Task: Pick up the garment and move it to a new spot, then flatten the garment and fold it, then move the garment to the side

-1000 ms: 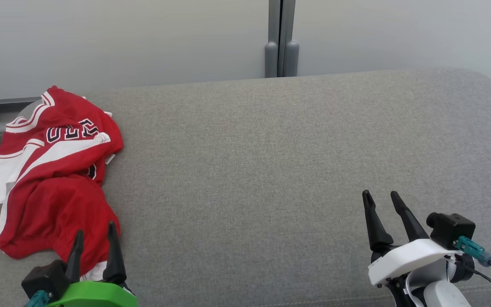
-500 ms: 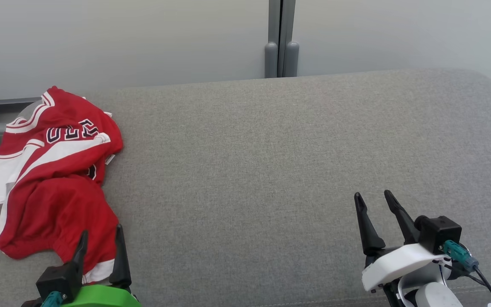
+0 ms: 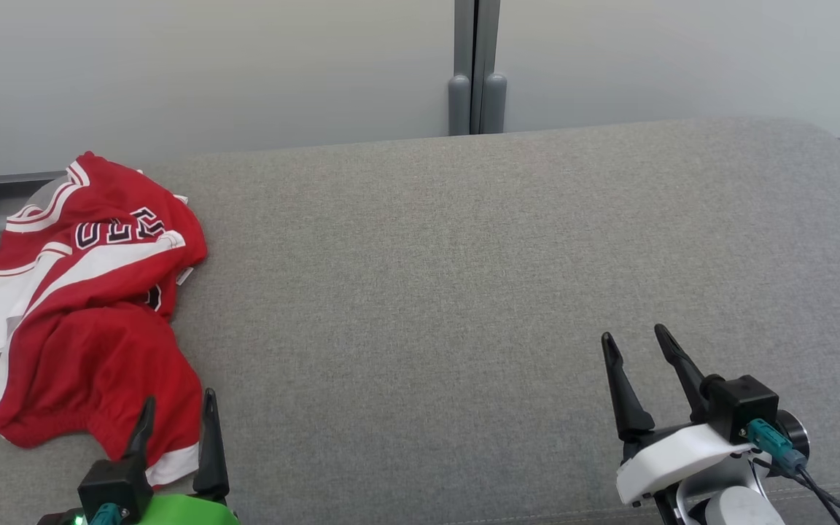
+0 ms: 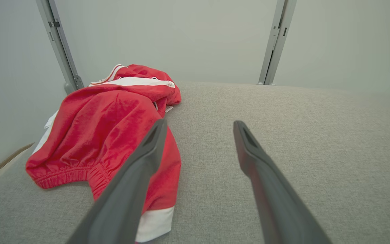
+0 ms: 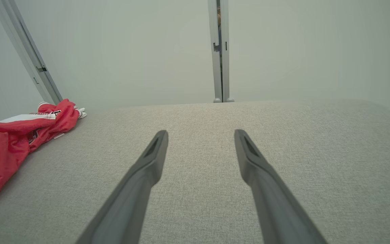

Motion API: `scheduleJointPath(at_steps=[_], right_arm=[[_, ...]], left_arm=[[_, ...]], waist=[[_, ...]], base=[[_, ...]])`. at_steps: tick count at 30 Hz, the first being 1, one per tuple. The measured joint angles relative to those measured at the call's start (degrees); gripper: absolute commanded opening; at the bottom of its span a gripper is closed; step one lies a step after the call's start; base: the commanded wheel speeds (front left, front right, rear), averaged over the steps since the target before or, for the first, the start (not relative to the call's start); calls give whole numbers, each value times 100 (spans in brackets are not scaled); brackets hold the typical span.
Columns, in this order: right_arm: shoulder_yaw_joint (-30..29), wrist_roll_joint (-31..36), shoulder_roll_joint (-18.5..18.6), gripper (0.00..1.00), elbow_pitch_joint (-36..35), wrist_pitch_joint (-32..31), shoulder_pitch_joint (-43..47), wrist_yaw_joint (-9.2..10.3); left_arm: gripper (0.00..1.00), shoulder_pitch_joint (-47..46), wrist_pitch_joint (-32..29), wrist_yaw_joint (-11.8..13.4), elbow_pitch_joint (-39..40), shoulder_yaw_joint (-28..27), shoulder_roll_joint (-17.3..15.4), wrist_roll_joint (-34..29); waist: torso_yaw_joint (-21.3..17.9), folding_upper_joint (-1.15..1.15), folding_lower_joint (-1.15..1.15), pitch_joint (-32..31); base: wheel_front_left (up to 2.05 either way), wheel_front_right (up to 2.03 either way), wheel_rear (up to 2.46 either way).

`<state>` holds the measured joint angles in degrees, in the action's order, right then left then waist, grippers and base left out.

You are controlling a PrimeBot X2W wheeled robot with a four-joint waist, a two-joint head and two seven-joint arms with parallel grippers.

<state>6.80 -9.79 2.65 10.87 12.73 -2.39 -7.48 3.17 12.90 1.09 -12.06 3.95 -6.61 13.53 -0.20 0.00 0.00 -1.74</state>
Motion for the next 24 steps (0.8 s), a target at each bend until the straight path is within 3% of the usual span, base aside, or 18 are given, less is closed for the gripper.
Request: scheduleJointPath(at_steps=[16, 24], right_arm=[[87, 606, 10, 100, -9, 230, 38, -1], [33, 534, 12, 100, -1, 233, 54, -1]], left_arm=[[100, 147, -60, 82, 176, 47, 1, -431], [100, 182, -104, 102, 240, 65, 0, -399]], waist=[[-6, 0, 0, -19], [-11, 0, 0, -22]], base=[[0, 0, 0], [0, 0, 0]])
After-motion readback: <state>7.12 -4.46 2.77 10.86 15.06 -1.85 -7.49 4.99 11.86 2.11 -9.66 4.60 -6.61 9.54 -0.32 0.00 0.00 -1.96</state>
